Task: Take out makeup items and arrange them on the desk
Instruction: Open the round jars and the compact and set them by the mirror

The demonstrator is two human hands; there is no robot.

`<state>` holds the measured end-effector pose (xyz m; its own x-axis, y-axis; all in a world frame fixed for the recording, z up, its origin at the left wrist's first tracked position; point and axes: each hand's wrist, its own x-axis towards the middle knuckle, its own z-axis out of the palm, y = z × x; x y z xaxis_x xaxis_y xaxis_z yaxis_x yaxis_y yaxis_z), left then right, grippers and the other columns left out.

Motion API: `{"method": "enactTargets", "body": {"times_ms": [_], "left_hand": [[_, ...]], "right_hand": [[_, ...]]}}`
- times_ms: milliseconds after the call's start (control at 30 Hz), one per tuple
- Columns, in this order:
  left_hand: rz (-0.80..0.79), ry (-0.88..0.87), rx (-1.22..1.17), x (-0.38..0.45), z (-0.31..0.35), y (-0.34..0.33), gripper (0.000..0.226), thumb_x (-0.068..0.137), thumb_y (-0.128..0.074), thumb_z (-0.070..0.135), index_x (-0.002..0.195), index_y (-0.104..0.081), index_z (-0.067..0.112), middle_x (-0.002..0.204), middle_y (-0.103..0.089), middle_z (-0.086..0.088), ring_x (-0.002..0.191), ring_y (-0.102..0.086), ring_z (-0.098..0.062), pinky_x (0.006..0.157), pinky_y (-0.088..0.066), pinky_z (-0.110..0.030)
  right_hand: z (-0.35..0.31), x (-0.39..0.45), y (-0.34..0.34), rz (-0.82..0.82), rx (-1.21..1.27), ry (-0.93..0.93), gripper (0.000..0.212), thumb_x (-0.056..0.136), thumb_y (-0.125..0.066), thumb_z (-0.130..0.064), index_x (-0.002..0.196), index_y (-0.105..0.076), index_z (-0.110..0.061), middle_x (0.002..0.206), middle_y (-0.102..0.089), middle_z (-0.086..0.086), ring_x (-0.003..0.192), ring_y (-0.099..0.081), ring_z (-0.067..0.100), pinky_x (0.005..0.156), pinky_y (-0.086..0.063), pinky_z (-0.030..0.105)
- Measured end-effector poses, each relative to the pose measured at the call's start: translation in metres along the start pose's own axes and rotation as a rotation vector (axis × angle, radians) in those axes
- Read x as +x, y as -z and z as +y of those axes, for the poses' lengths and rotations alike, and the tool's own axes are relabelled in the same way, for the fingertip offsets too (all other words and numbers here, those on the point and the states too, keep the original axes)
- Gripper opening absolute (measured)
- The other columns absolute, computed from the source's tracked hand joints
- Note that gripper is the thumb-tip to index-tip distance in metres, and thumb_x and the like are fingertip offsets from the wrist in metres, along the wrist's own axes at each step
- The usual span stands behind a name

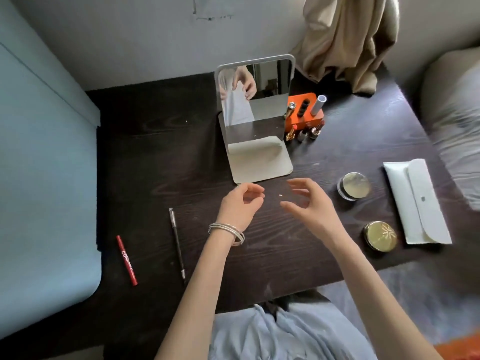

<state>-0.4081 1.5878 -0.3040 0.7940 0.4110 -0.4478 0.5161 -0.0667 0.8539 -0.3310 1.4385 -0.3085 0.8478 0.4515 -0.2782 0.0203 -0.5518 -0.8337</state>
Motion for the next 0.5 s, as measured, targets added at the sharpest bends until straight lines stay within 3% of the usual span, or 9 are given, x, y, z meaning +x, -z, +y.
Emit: {"method": "enactTargets", "body": {"times_ms": [100,200,300,500], "left_hand": [[-0.035,0.000,-0.008,0.007,0.014,-0.033,0.022,0.085,-0.059,0.005,0.086,-0.061,0.027,0.091,-0.067,0.005,0.099,-0.064,-0.016,0.096,-0.049,-0.035],[-0.054,0.002,0.003,0.011,0.022,-0.064,0.020,0.085,-0.060,0.006,0.087,-0.061,0.026,0.094,-0.069,0.002,0.098,-0.065,-0.016,0.096,-0.049,-0.036],[-0.035,0.022,0.003,0.014,0.026,-0.088,0.018,0.084,-0.061,0.007,0.087,-0.062,0.024,0.096,-0.070,-0.001,0.097,-0.065,-0.016,0.095,-0.049,-0.036],[0.012,0.076,0.007,0.021,0.028,-0.121,0.015,0.085,-0.060,0.007,0.092,-0.063,0.020,0.100,-0.071,-0.004,0.097,-0.065,-0.017,0.094,-0.049,-0.031]], "right_hand": [[0.032,0.020,0.039,0.099,-0.140,-0.043,0.042,0.078,-0.073,-0.012,0.117,-0.058,-0.012,0.116,-0.058,0.005,0.110,-0.052,0.016,0.098,-0.040,0.029],[0.057,0.043,0.072,0.147,-0.243,-0.113,0.041,0.078,-0.071,-0.010,0.118,-0.059,-0.008,0.112,-0.058,0.010,0.114,-0.050,0.025,0.096,-0.034,0.027],[0.081,0.064,0.090,0.132,-0.367,-0.163,0.043,0.078,-0.069,-0.012,0.120,-0.058,-0.010,0.126,-0.051,0.017,0.123,-0.042,0.031,0.102,-0.030,0.034],[0.113,0.093,0.103,-0.004,-0.526,-0.273,0.053,0.081,-0.068,-0.019,0.130,-0.050,-0.023,0.148,-0.024,0.012,0.138,-0.015,0.035,0.104,-0.032,0.053]]}}
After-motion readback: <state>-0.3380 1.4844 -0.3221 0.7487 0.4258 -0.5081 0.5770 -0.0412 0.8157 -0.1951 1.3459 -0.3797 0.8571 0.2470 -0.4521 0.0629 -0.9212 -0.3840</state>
